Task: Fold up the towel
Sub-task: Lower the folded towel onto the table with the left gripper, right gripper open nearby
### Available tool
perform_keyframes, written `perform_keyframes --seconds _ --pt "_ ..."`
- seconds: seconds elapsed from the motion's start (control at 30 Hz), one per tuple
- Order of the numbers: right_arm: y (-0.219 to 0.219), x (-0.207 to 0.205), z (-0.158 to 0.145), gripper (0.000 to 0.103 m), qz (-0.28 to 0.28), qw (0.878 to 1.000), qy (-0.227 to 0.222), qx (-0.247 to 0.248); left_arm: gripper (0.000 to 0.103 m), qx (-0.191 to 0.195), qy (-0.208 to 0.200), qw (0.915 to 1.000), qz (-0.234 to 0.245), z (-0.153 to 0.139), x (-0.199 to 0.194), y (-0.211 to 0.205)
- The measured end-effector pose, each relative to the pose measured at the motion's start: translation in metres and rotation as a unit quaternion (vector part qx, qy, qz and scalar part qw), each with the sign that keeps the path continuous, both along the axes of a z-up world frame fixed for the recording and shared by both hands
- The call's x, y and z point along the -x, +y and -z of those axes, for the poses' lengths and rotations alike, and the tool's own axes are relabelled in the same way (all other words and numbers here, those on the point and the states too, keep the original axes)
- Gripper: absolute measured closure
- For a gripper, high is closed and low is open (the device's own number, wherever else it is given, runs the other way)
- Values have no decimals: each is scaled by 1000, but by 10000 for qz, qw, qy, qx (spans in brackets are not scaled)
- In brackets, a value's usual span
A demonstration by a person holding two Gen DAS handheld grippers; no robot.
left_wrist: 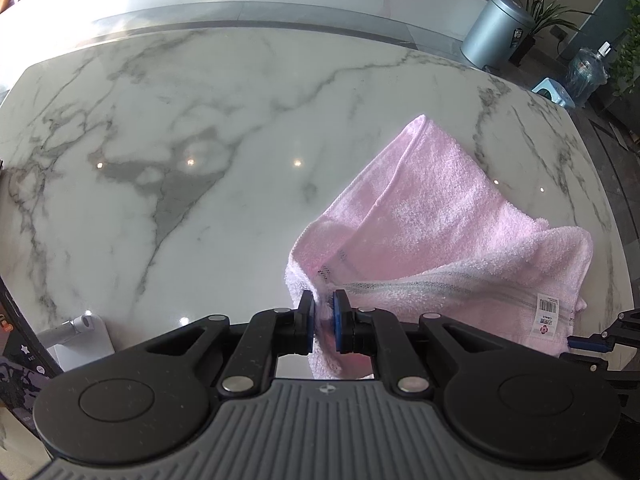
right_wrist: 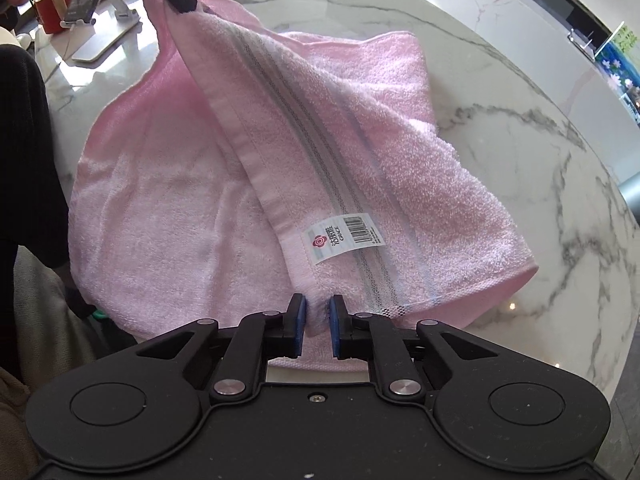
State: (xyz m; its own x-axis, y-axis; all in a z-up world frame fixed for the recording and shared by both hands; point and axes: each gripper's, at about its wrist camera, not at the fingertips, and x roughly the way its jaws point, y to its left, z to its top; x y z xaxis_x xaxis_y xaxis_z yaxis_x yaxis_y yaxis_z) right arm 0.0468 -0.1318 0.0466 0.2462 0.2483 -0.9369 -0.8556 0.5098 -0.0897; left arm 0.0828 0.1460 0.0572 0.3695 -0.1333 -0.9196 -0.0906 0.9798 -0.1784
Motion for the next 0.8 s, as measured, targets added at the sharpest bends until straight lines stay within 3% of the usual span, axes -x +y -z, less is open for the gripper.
perform_keyframes --seconds 0.33,0.47,0.8 --pt "19 42 -23 94 -375 9974 293 -547 95 -264 -51 9995 179 1 8 -8" --pt "28 60 -12 94 -433 9947 542 -763 95 -266 -62 9994 227 2 11 -9" --pt "55 74 33 94 -277 9964 652 -468 95 -247 -51 9993 292 5 16 -10"
